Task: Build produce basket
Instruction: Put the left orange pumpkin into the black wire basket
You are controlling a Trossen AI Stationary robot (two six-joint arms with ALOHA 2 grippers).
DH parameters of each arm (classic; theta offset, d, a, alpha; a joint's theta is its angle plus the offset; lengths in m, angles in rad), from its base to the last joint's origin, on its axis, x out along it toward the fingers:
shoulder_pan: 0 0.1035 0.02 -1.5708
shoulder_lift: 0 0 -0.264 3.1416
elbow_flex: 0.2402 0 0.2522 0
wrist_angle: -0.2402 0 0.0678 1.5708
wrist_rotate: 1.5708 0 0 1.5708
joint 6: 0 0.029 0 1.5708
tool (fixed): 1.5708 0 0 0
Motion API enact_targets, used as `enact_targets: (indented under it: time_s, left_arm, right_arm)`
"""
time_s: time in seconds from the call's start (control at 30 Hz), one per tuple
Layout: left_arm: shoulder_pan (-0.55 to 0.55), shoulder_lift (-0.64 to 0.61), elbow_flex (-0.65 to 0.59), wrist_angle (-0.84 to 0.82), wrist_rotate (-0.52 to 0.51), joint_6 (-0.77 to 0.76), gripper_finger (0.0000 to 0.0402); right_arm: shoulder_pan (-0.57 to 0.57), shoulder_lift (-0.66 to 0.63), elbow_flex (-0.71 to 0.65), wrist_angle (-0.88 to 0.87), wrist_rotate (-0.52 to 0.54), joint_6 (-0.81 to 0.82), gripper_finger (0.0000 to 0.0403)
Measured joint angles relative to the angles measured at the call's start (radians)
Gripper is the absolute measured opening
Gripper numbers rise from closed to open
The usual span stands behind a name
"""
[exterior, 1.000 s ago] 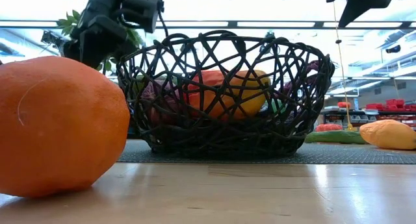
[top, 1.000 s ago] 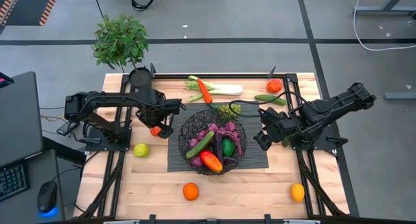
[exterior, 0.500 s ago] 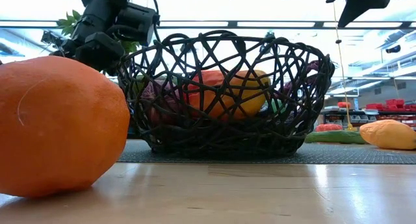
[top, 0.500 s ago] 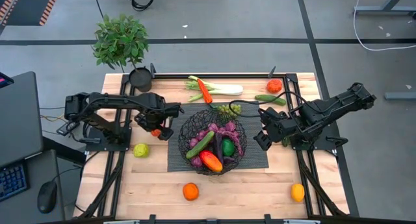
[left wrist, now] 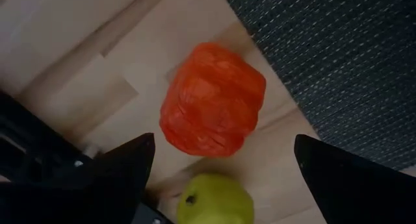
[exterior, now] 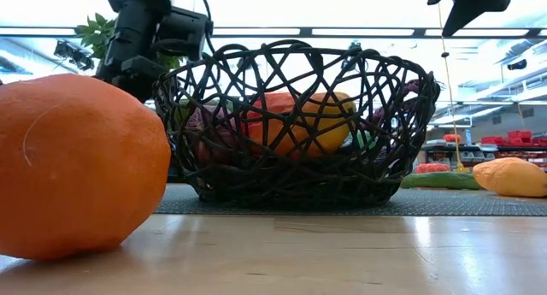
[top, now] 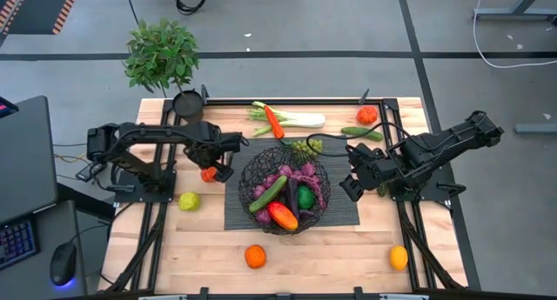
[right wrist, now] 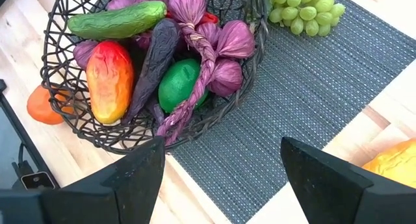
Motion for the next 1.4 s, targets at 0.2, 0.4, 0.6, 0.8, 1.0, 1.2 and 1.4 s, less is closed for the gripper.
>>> enact_targets:
  time_s: [0.2, 0.4, 0.6, 0.8, 1.0, 1.2, 1.4]
  left_arm:
    - [0.026, 0.005, 0.000, 0.000, 0.016, 0.094, 0.0378]
    - [0.032, 0.005, 0.000, 0.016, 0.017, 0.146, 0.0378]
    - [0.045, 0.006, -0.085, 0.026, 0.025, 0.195, 0.0378]
    - [0.032, 0.006, -0.181, 0.093, 0.055, 0.185, 0.0378]
    - [0.004, 0.006, -0.222, 0.183, 0.024, 0.143, 0.0378]
    - [0.000, 0.006, -0.270, 0.218, 0.008, 0.087, 0.0357]
    - [0.000, 0.006, -0.282, 0.247, -0.011, 0.016, 0.0280]
  right_arm:
    - [0.000, 0.000, 0.000, 0.000, 0.000, 0.000, 0.0308]
    - [0.000, 0.000, 0.000, 0.000, 0.000, -0.001, 0.0308]
    - [0.000, 0.000, 0.000, -0.001, 0.000, -0.011, 0.0308]
    - [0.000, 0.000, 0.000, 0.000, -0.001, -0.008, 0.0308]
    - [0.000, 0.000, 0.000, 0.000, -0.010, -0.009, 0.0308]
    - [0.000, 0.000, 0.000, 0.000, -0.011, -0.010, 0.0308]
    - [0.000, 0.000, 0.000, 0.000, 0.020, -0.009, 0.0308]
